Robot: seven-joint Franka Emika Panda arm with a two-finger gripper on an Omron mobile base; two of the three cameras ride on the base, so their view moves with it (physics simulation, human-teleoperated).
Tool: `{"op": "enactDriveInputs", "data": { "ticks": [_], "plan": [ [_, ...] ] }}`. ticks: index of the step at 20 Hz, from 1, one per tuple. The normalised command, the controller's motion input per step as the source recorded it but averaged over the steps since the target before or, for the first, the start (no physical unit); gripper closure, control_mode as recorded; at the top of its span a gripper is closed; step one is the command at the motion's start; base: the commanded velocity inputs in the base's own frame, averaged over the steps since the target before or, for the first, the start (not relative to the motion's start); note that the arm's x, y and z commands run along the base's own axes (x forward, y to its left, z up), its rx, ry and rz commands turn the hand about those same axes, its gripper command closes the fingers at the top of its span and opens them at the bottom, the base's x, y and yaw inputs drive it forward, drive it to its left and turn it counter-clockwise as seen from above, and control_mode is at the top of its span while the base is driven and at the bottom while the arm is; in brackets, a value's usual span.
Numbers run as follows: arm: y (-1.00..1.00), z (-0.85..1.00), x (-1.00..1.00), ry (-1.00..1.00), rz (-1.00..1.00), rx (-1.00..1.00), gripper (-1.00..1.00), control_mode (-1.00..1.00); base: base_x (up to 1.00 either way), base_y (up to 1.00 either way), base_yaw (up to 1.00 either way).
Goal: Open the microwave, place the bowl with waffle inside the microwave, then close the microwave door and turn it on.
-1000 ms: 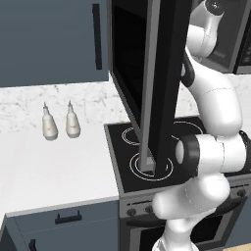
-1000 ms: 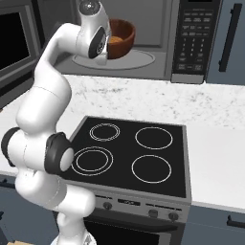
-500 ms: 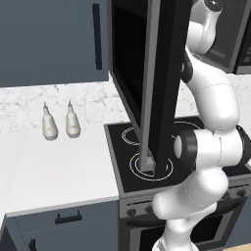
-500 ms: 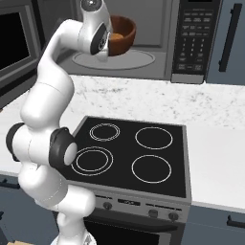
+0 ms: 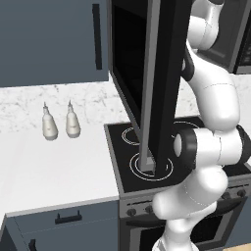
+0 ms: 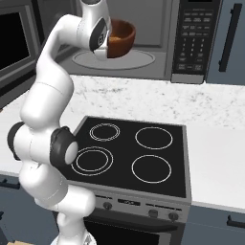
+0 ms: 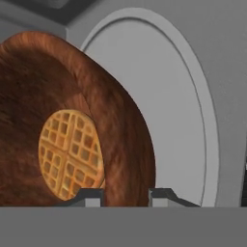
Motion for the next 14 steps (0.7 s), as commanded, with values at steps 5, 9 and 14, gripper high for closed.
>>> {"op": "enactDriveInputs", "data": {
  "ticks": [5,9,14],
  "plan": [
    [0.00,-0.16,0.00,0.02,0.02,0.00,1.00,-1.00,0.00,0.00,0.00],
    [0.00,-0.26,0.00,0.01,0.02,-0.01,1.00,-1.00,0.00,0.00,0.00],
    [0.00,-0.31,0.00,0.08,0.02,-0.04,1.00,-1.00,0.00,0.00,0.00]
  ]
}}
